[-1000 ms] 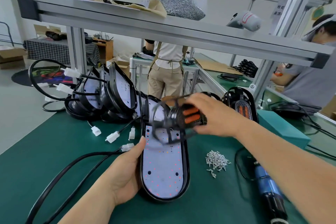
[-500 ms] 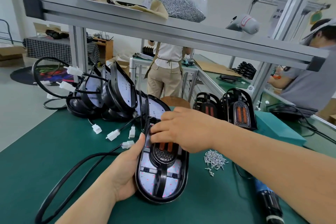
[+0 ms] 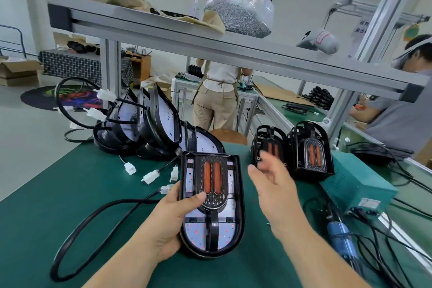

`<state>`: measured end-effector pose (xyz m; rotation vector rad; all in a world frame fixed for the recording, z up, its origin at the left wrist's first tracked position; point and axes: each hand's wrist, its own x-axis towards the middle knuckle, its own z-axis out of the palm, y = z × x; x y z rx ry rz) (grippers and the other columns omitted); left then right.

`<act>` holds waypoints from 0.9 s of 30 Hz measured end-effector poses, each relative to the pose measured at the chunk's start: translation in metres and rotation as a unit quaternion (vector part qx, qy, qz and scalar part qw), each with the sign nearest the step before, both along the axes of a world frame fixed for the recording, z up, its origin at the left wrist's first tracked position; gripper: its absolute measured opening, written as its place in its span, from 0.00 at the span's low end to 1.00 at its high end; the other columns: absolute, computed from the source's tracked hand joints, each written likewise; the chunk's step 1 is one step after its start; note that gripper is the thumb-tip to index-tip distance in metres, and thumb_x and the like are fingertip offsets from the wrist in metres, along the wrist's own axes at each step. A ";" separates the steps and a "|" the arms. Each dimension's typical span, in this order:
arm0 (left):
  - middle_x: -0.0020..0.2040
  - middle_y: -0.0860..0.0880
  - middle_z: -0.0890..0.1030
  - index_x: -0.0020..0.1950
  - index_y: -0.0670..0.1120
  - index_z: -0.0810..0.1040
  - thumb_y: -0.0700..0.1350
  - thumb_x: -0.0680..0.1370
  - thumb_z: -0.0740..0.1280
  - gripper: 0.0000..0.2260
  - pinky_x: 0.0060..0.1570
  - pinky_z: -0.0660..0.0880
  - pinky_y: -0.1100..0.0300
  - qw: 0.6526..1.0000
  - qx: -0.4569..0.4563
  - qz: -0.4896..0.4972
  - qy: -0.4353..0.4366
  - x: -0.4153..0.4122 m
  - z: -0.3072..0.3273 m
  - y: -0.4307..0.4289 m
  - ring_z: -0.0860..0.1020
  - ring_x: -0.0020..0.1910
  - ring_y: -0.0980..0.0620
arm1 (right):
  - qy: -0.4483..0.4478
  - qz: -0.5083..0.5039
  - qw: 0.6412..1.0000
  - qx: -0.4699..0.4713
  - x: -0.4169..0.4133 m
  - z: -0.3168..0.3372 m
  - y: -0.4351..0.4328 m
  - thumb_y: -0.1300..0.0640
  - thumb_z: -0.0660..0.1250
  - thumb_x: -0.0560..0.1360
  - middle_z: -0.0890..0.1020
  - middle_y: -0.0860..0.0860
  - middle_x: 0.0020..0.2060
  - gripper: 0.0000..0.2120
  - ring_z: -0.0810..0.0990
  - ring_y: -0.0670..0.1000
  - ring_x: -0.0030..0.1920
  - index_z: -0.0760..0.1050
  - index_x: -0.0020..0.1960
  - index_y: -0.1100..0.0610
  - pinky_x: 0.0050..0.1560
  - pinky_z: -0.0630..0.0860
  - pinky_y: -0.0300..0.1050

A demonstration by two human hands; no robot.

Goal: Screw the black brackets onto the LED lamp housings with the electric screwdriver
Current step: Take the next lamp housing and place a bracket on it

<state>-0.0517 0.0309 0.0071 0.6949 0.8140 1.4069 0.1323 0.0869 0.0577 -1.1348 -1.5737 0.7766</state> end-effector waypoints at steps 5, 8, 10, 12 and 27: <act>0.57 0.37 0.83 0.62 0.44 0.79 0.37 0.69 0.72 0.21 0.44 0.82 0.49 0.999 0.024 -0.023 0.004 0.007 0.000 -0.004 0.83 0.54 0.37 | 0.123 0.074 0.962 -0.232 -0.013 -0.034 -0.020 0.36 0.55 0.81 0.87 0.48 0.48 0.24 0.86 0.50 0.50 0.86 0.50 0.47 0.58 0.79 0.51; 0.56 0.38 0.84 0.61 0.44 0.79 0.36 0.71 0.72 0.19 0.43 0.82 0.53 0.999 0.036 -0.024 0.024 0.011 -0.001 -0.006 0.84 0.53 0.39 | 0.136 0.067 0.970 -0.193 -0.015 -0.036 -0.019 0.41 0.54 0.83 0.88 0.49 0.46 0.25 0.86 0.50 0.48 0.86 0.49 0.53 0.48 0.81 0.42; 0.57 0.39 0.84 0.62 0.44 0.77 0.37 0.71 0.75 0.21 0.45 0.82 0.53 0.998 0.040 -0.022 0.045 0.013 -0.001 -0.007 0.84 0.54 0.40 | 0.139 0.046 0.974 -0.172 -0.016 -0.040 -0.019 0.45 0.56 0.83 0.88 0.50 0.43 0.23 0.86 0.50 0.46 0.84 0.48 0.58 0.42 0.80 0.37; 0.57 0.39 0.84 0.63 0.44 0.77 0.38 0.71 0.75 0.22 0.46 0.82 0.53 0.997 0.044 -0.023 0.062 0.014 0.000 -0.007 0.83 0.55 0.40 | 0.137 0.025 0.977 -0.159 -0.019 -0.044 -0.021 0.47 0.58 0.83 0.88 0.49 0.41 0.21 0.86 0.48 0.44 0.84 0.45 0.58 0.40 0.78 0.35; 0.55 0.38 0.84 0.63 0.42 0.77 0.39 0.69 0.70 0.22 0.42 0.83 0.49 0.999 0.025 0.031 0.024 0.012 -0.002 -0.003 0.84 0.52 0.38 | 0.099 0.173 0.953 -0.228 -0.009 -0.054 -0.031 0.48 0.79 0.63 0.86 0.45 0.50 0.28 0.85 0.45 0.51 0.74 0.60 0.54 0.50 0.78 0.37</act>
